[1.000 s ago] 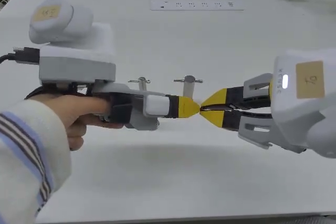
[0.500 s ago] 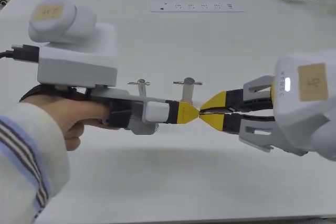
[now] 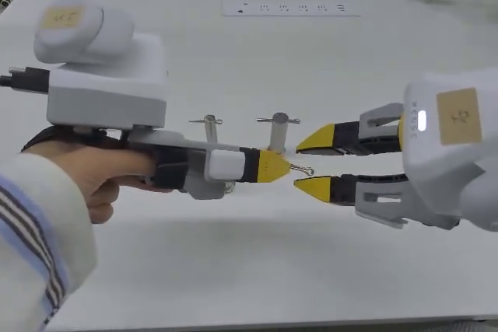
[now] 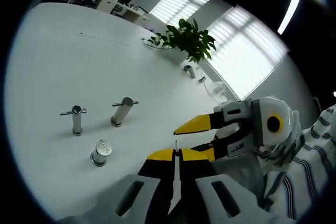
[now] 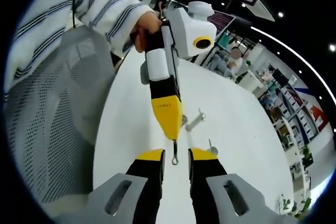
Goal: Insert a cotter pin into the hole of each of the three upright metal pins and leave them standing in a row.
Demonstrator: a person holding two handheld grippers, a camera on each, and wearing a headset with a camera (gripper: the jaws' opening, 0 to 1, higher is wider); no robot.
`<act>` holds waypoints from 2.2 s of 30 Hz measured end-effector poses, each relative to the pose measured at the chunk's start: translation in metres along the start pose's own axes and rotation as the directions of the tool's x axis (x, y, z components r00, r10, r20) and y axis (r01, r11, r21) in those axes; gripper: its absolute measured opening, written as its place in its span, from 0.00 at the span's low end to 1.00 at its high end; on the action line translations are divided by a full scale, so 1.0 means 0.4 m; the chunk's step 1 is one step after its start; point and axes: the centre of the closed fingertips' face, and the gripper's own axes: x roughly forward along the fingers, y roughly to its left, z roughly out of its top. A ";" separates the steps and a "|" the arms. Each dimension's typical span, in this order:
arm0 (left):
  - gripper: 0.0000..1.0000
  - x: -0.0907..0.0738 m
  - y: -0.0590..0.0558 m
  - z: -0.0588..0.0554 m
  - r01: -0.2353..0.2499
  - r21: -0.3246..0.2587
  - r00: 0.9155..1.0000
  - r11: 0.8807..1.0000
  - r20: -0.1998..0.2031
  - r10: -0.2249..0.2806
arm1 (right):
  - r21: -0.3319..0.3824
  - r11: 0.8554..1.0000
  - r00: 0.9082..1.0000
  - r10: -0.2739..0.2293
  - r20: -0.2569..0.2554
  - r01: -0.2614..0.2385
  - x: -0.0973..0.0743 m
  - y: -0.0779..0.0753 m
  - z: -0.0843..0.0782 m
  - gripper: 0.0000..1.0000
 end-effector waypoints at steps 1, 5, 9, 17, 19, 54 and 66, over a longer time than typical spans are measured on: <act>0.00 -0.002 0.001 0.000 0.000 0.010 1.000 1.000 0.000 0.000 | 0.018 1.000 1.000 0.009 -0.001 -0.009 -0.002 0.002 -0.004 0.20; 0.00 -0.014 0.002 -0.002 0.003 0.052 1.000 0.999 0.001 -0.003 | 0.135 0.989 0.998 0.049 0.027 -0.053 -0.011 0.009 -0.014 0.29; 0.00 -0.024 -0.002 -0.003 0.013 0.098 1.000 0.995 0.000 -0.013 | 0.239 0.966 0.995 0.087 0.051 -0.096 -0.018 0.007 -0.026 0.28; 0.00 -0.040 -0.048 -0.006 0.077 0.235 0.997 0.969 -0.001 -0.079 | 0.430 0.864 0.962 0.198 0.188 -0.261 -0.031 0.040 0.011 0.33; 0.00 -0.043 -0.058 -0.007 0.093 0.280 0.995 0.956 -0.003 -0.095 | 0.444 0.855 0.959 0.195 0.205 -0.268 -0.029 0.039 0.016 0.38; 0.00 -0.047 -0.093 -0.072 0.207 0.577 0.978 0.790 -0.144 -0.151 | 0.394 0.821 0.909 0.347 0.231 -0.414 -0.041 0.117 0.052 0.05; 0.01 -0.048 -0.068 -0.098 0.223 0.565 0.973 0.795 -0.181 -0.144 | 0.348 0.834 0.903 0.386 0.188 -0.429 -0.044 0.128 0.046 0.04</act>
